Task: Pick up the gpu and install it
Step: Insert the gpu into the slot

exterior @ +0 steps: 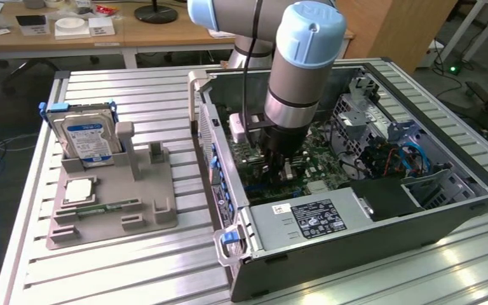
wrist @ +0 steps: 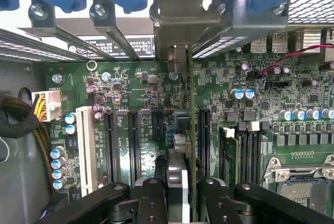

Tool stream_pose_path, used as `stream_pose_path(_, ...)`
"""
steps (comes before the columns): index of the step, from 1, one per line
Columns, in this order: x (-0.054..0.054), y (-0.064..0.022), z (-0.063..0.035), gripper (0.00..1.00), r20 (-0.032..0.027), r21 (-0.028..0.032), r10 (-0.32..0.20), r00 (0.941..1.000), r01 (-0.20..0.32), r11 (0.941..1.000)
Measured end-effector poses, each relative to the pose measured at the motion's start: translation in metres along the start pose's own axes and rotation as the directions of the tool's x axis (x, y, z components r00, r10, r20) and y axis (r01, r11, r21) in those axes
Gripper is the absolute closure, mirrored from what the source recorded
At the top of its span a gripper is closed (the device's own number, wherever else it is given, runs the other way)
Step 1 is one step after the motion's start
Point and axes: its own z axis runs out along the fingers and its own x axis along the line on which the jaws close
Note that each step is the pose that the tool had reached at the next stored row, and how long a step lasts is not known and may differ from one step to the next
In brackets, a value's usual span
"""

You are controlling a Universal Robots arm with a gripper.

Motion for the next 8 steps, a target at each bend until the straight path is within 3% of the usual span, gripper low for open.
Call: stream_pose_path(8,0.0004,0.0001,0.0056,0.71,-0.0007,-0.0015,0.000,1.0000,0.000,1.0000)
